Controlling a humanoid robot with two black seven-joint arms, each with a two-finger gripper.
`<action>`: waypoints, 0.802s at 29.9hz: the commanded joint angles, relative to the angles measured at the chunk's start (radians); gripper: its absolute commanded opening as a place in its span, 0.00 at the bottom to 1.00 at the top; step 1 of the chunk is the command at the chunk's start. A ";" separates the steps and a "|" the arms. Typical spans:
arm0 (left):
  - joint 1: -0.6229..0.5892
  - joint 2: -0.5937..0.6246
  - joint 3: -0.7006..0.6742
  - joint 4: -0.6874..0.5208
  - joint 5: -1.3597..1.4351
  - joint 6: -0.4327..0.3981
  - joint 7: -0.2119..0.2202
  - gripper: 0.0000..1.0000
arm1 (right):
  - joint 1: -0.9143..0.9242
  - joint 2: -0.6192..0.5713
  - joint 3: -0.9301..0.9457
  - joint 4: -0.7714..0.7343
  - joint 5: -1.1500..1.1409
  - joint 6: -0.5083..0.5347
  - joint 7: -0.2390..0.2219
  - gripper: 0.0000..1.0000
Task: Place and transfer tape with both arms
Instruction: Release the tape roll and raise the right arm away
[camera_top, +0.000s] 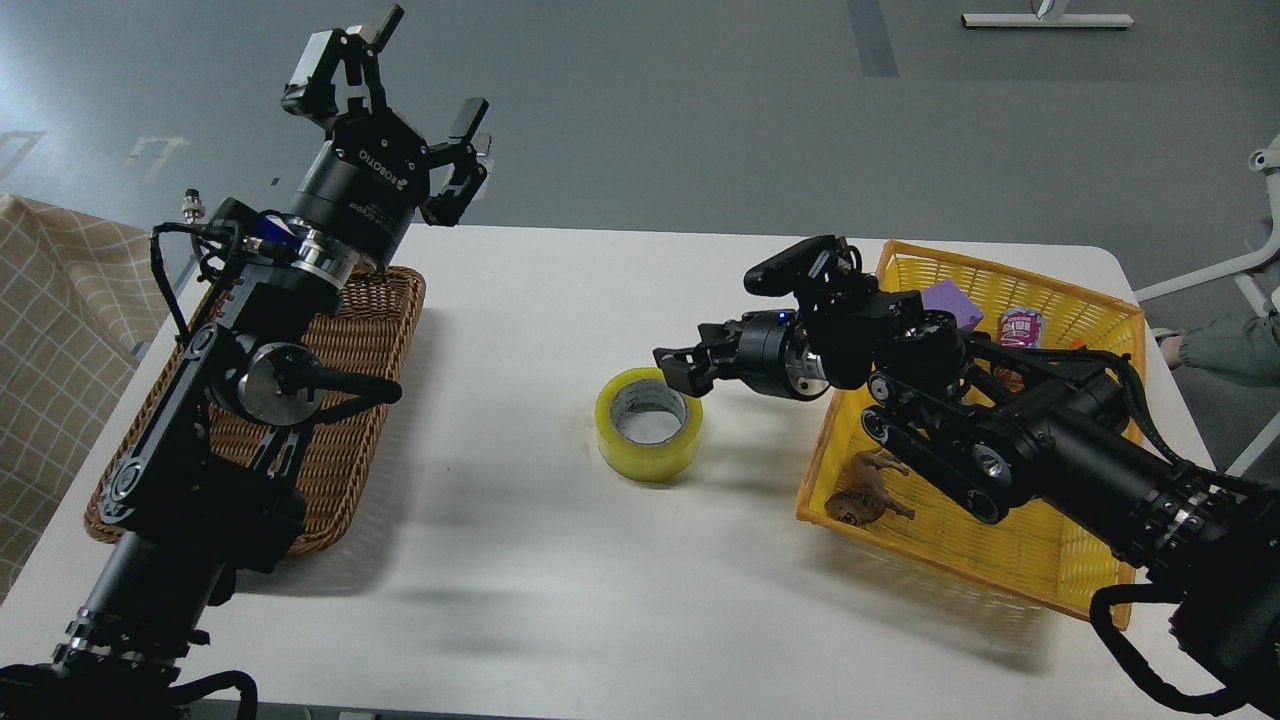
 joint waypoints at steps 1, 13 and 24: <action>0.000 0.013 0.001 0.002 -0.001 0.000 0.003 0.98 | -0.015 -0.102 0.091 0.074 0.000 -0.050 0.014 1.00; -0.017 0.058 -0.002 0.012 -0.004 0.077 0.003 0.98 | -0.134 -0.187 0.408 0.237 0.517 -0.168 0.064 1.00; -0.005 0.042 -0.002 0.002 -0.025 0.048 0.003 0.98 | -0.213 -0.098 0.680 0.332 1.051 -0.168 0.058 1.00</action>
